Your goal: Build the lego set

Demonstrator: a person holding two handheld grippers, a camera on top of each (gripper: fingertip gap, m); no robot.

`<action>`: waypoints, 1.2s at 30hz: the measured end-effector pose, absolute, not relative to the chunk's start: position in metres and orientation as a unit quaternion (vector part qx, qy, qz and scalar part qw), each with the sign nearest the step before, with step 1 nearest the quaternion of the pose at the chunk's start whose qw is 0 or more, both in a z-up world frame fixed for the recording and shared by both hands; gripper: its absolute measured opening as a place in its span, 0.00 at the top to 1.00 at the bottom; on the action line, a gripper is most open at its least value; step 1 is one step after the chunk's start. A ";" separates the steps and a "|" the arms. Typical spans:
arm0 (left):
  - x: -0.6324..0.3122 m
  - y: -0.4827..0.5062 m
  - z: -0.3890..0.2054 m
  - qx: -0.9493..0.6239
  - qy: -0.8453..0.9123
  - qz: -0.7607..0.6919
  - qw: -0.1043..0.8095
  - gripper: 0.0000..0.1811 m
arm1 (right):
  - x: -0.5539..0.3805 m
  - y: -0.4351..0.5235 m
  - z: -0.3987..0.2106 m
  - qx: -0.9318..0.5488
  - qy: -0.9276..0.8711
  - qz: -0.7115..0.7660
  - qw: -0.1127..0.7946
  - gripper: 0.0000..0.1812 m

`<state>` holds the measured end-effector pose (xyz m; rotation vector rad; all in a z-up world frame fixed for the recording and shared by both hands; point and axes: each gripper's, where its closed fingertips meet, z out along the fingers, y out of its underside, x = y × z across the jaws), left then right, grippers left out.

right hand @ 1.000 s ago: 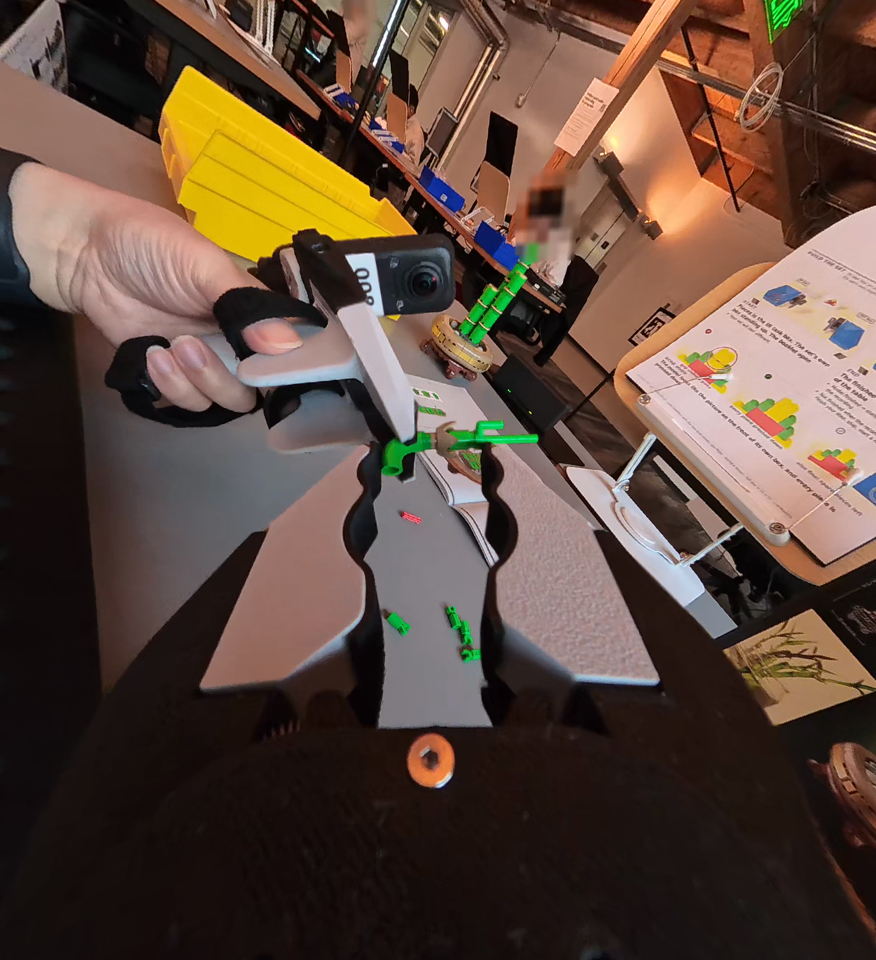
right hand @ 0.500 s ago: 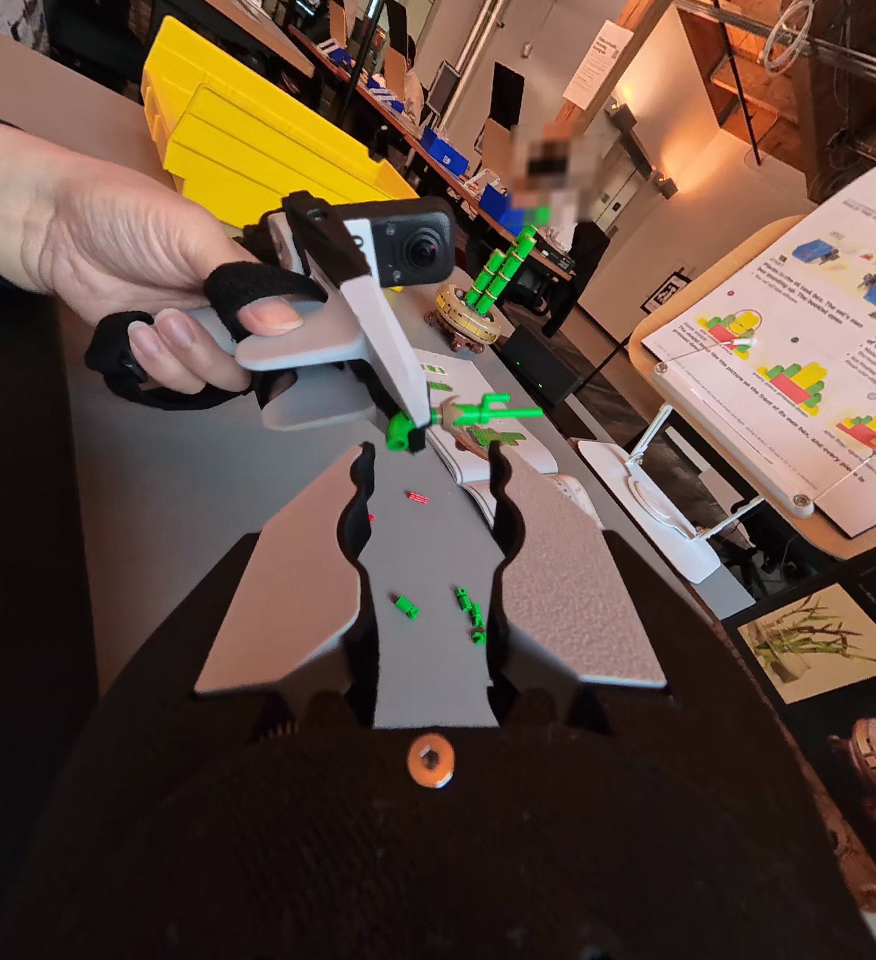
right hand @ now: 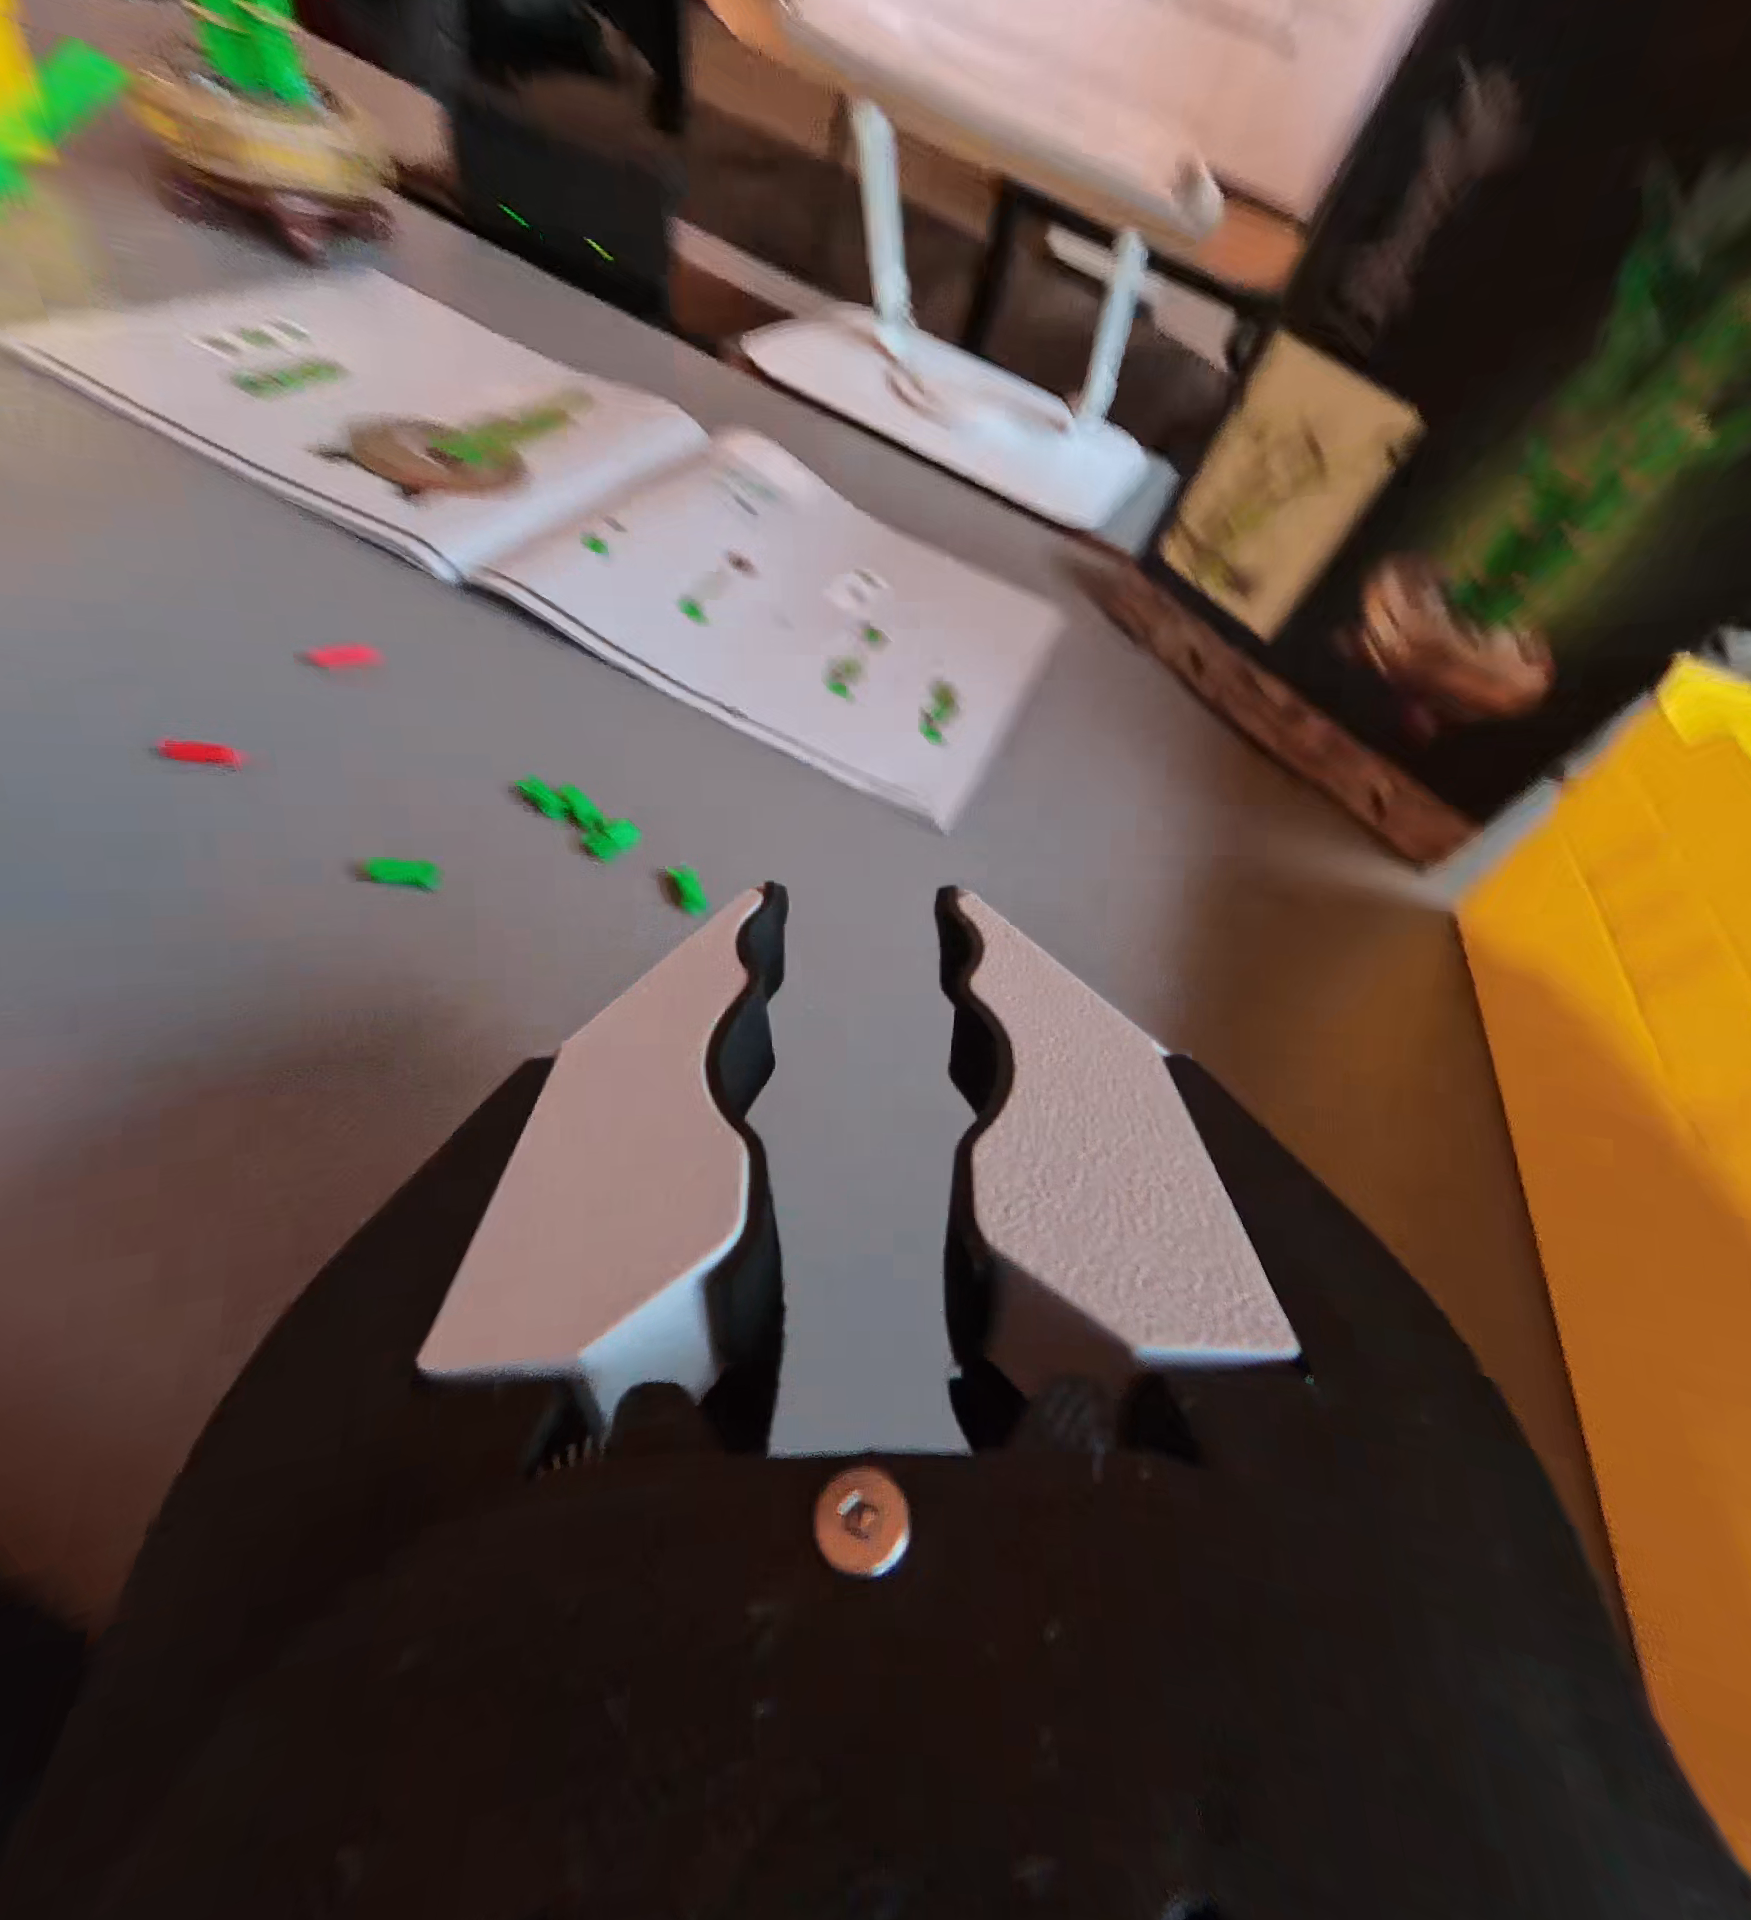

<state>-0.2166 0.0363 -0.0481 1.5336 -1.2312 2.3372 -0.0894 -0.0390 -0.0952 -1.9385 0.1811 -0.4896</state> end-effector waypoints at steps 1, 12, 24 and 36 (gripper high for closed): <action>-0.216 0.036 -0.048 0.500 -0.403 0.766 0.043 0.97 | -0.079 -0.049 -0.100 -0.819 0.103 -0.208 0.525 0.85; -0.216 0.041 -0.039 0.488 -0.385 0.783 0.030 0.97 | -0.019 -0.115 -0.126 -0.824 0.227 -0.233 0.464 0.88; -0.217 0.044 -0.033 0.478 -0.378 0.793 0.019 0.97 | -0.012 -0.123 -0.136 -0.831 0.242 -0.220 0.449 0.89; -0.217 0.046 -0.032 0.475 -0.375 0.796 0.010 0.97 | -0.010 -0.134 -0.146 -0.857 0.262 -0.170 0.410 0.86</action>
